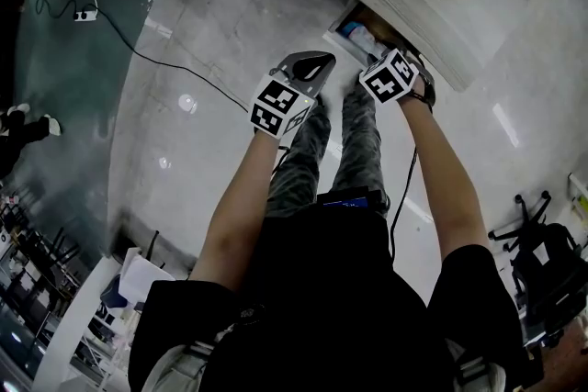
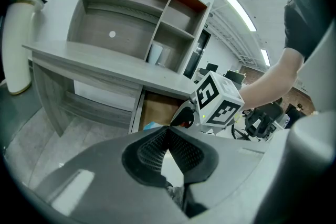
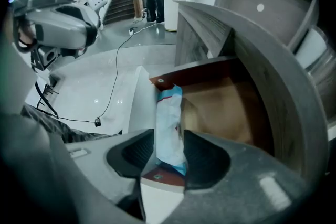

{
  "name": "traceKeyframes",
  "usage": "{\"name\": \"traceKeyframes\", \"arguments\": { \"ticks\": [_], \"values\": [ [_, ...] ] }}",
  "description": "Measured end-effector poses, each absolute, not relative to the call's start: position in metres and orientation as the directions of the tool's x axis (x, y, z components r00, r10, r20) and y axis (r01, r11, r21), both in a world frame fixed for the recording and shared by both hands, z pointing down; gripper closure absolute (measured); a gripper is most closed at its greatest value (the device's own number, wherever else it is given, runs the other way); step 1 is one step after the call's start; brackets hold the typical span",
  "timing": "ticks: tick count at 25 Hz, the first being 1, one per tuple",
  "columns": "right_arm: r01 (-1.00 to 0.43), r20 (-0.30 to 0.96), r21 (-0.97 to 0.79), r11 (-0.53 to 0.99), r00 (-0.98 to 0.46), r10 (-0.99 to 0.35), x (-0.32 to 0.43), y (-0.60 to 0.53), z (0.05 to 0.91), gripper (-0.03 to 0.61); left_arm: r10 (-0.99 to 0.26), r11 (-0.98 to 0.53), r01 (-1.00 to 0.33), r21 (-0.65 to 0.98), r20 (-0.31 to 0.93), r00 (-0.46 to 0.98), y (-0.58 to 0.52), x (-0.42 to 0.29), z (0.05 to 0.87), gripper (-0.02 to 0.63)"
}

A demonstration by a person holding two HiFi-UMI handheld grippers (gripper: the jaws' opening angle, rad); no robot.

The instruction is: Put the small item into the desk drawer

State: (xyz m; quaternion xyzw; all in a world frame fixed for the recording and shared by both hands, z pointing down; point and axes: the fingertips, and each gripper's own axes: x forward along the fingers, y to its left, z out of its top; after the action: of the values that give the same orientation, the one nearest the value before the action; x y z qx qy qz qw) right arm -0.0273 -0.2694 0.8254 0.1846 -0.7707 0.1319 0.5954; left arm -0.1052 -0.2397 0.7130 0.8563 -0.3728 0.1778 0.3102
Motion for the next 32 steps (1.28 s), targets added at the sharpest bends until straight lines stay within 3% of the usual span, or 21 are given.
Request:
{"name": "traceKeyframes", "arguments": {
  "ticks": [9,19,32],
  "values": [
    [-0.502,0.952,0.01,0.865,-0.261,-0.163,-0.031,-0.264,0.79,0.413,-0.54,-0.534,-0.752,0.386,0.529,0.655,-0.235,-0.11,0.691,0.614],
    [-0.577,0.924,0.025,0.817,-0.299,-0.24,-0.022,-0.266,0.743,0.529,-0.556,-0.547,-0.752,0.367,0.512,0.655,-0.234,-0.114,0.664,0.613],
    [-0.673,0.86,-0.021,0.739,-0.389,-0.33,-0.01,-0.251,0.678,0.575,-0.578,-0.565,-0.753,0.337,0.489,0.653,-0.224,-0.117,0.626,0.612]
  ]
}}
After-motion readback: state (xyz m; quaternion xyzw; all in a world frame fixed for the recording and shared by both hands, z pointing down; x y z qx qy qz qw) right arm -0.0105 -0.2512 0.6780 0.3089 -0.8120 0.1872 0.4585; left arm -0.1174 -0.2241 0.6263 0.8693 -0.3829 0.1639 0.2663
